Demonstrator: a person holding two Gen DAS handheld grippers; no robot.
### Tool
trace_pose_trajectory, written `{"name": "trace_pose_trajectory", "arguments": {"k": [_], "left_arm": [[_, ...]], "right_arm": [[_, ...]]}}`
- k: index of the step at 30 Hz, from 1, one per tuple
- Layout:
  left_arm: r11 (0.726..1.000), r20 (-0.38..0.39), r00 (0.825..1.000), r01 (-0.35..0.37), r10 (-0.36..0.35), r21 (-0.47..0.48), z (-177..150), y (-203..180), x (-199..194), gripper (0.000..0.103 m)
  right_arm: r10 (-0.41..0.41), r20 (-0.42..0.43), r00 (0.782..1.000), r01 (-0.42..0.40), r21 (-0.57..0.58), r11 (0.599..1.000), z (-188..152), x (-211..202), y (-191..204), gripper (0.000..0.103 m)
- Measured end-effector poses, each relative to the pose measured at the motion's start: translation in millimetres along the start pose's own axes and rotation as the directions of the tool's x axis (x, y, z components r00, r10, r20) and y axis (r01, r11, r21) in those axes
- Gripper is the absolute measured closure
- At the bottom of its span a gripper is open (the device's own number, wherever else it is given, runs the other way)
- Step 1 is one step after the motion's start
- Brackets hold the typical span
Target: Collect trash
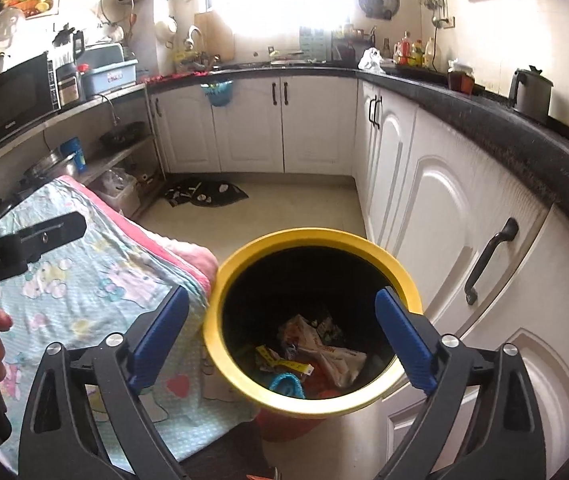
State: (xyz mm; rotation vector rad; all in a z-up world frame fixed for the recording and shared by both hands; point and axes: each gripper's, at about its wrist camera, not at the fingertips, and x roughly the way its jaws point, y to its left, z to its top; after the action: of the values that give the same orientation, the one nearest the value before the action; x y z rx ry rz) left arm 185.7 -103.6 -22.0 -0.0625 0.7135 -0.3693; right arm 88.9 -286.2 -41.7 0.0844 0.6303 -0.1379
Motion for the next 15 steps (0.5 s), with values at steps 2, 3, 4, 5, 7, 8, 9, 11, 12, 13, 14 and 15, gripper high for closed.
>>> {"name": "trace_pose_trajectory", "arguments": {"k": [2,3,4,5,7,8,9,11,12,13,14,15], "left_arm": [[1.000,0.017,1.000,-0.004,0.004,-0.002,-1.1,4.0,-10.3,0.011],[1.000,0.025,1.000,-0.006,0.007,-0.005,-1.5,5.2,-14.9,0.011],[1.000,0.033,0.999,-0.008,0.008,-0.007,-1.9,5.9,-19.0,0.011],[1.000,0.041,0.999,-0.008,0.009,-0.008,-2.7,7.0,-24.0,0.011],[1.000,0.058,0.998,-0.020,0.020,-0.004,-4.9,8.4,-33.5,0.011],[1.000,0.068,0.997,-0.030,0.030,-0.002,-6.6,8.6,-38.8,0.011],[0.999,0.079,0.996,-0.036,0.036,0.002,-8.5,8.8,-44.3,0.011],[0.999,0.101,0.994,-0.050,0.049,0.005,-11.6,7.7,-54.4,0.011],[0.999,0.113,0.992,-0.053,0.051,0.011,-14.2,6.7,-60.2,0.011],[0.998,0.122,0.991,-0.058,0.055,0.014,-16.2,6.2,-64.6,0.011],[0.998,0.134,0.989,-0.065,0.062,0.019,-18.9,5.3,-70.0,0.011],[0.997,0.148,0.987,-0.070,0.066,0.024,-21.5,4.4,-74.9,0.011]], "right_arm": [[0.000,0.012,1.000,0.000,-0.004,1.000,2.2,-7.2,3.8,0.009],[-0.001,0.021,1.000,0.001,-0.009,1.000,2.2,-11.9,5.8,0.009],[-0.003,0.026,1.000,0.004,-0.012,1.000,2.0,-15.9,7.2,0.009],[-0.006,0.032,0.999,0.006,-0.015,1.000,2.3,-20.4,8.8,0.008],[-0.009,0.044,0.999,0.010,-0.013,1.000,3.3,-25.3,10.7,0.007],[-0.008,0.051,0.999,0.008,-0.011,1.000,2.9,-28.6,11.0,0.006],[-0.004,0.058,0.998,0.004,-0.009,1.000,2.2,-32.9,12.1,0.006],[-0.004,0.071,0.997,0.005,-0.013,1.000,0.0,-39.7,14.7,0.006],[-0.005,0.080,0.997,0.006,-0.014,1.000,-1.6,-43.9,16.2,0.006],[-0.002,0.087,0.996,0.003,-0.012,1.000,-3.1,-47.5,17.1,0.006],[0.005,0.099,0.995,-0.005,-0.009,1.000,-5.2,-52.1,18.6,0.006],[0.008,0.108,0.994,-0.007,-0.007,1.000,-6.2,-55.8,20.1,0.006]]}}
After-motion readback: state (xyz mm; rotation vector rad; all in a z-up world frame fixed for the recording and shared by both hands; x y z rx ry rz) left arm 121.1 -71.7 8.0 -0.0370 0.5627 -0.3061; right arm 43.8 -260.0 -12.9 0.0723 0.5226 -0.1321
